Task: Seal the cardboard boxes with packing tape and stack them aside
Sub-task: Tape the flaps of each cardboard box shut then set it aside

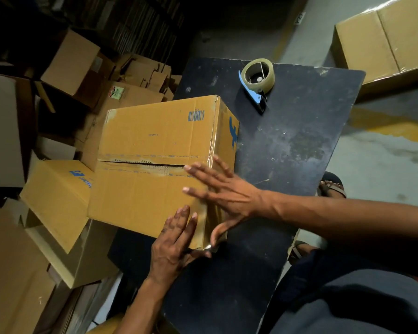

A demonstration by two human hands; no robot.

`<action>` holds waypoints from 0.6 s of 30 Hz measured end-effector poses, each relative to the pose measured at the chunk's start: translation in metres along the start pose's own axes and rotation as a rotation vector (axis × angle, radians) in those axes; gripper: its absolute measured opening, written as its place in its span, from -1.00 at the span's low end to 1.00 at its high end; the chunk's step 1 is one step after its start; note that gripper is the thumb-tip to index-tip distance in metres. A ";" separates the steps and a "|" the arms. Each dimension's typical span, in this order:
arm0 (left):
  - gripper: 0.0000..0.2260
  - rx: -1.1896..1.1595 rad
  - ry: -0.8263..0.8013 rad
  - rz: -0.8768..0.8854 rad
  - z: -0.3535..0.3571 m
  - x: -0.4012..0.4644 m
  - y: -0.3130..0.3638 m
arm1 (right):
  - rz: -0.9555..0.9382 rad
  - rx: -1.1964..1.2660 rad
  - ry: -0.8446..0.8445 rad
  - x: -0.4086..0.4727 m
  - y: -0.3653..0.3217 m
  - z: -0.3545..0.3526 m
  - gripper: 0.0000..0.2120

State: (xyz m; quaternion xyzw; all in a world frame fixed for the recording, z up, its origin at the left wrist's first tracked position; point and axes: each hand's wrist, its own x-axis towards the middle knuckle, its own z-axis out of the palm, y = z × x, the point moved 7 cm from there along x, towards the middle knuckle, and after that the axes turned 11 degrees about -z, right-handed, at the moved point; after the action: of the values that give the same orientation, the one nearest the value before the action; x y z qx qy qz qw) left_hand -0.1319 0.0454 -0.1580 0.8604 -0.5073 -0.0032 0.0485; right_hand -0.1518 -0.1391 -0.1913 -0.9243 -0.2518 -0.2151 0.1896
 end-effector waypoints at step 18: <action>-0.23 -0.072 0.040 -0.104 -0.002 0.000 0.003 | -0.082 -0.051 -0.107 -0.017 -0.022 0.028 -0.10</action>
State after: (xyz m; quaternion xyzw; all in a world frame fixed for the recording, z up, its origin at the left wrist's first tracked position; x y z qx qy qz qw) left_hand -0.1344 0.0442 -0.1561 0.8831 -0.4606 -0.0069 0.0890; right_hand -0.1687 -0.1149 -0.2180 -0.9280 -0.2935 -0.1792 0.1435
